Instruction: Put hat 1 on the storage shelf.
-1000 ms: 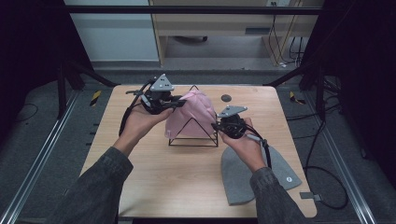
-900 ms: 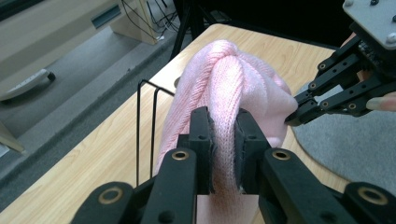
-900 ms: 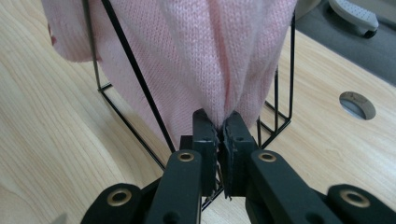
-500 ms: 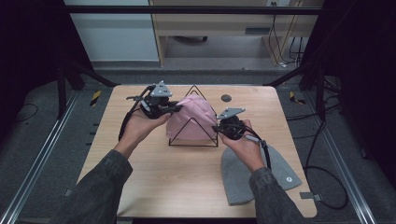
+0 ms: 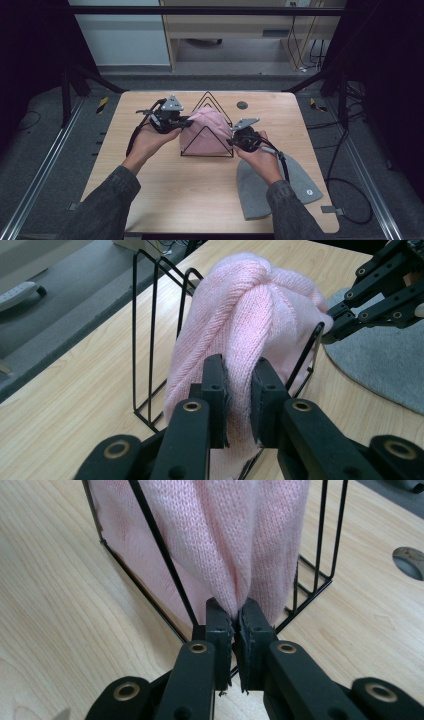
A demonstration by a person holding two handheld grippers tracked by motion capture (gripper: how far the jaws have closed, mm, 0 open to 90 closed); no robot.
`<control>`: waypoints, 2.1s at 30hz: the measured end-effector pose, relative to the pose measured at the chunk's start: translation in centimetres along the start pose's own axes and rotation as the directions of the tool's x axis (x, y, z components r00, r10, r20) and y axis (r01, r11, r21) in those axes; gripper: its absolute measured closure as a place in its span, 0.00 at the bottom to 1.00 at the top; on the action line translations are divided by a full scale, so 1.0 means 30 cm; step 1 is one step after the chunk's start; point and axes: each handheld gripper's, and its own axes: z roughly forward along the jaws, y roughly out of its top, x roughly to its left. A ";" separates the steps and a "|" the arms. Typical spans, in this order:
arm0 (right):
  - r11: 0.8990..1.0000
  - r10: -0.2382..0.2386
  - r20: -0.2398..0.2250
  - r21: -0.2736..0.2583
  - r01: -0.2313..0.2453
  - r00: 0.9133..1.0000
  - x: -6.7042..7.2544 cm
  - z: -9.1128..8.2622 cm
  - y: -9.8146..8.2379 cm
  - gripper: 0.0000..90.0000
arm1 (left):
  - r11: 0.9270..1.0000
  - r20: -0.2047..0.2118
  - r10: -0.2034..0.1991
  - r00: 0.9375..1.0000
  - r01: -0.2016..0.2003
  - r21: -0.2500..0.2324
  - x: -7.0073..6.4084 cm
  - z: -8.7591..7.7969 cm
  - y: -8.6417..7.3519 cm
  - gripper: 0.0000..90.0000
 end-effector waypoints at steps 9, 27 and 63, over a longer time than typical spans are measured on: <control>1.000 0.011 -0.011 -0.002 -0.011 1.000 0.006 -0.034 -0.021 0.74 | 0.999 -0.004 -0.014 1.000 0.014 -0.035 -0.020 -0.009 -0.011 0.76; 0.991 0.119 0.131 0.044 -0.126 0.984 -0.117 -0.187 -0.137 0.31 | 0.993 -0.063 -0.061 0.996 0.054 -0.106 -0.101 -0.112 -0.093 0.32; 0.911 0.282 0.147 0.270 -0.312 0.948 -0.360 -0.123 -0.382 0.51 | 0.982 -0.006 -0.182 0.983 0.182 0.049 -0.193 -0.081 -0.438 0.12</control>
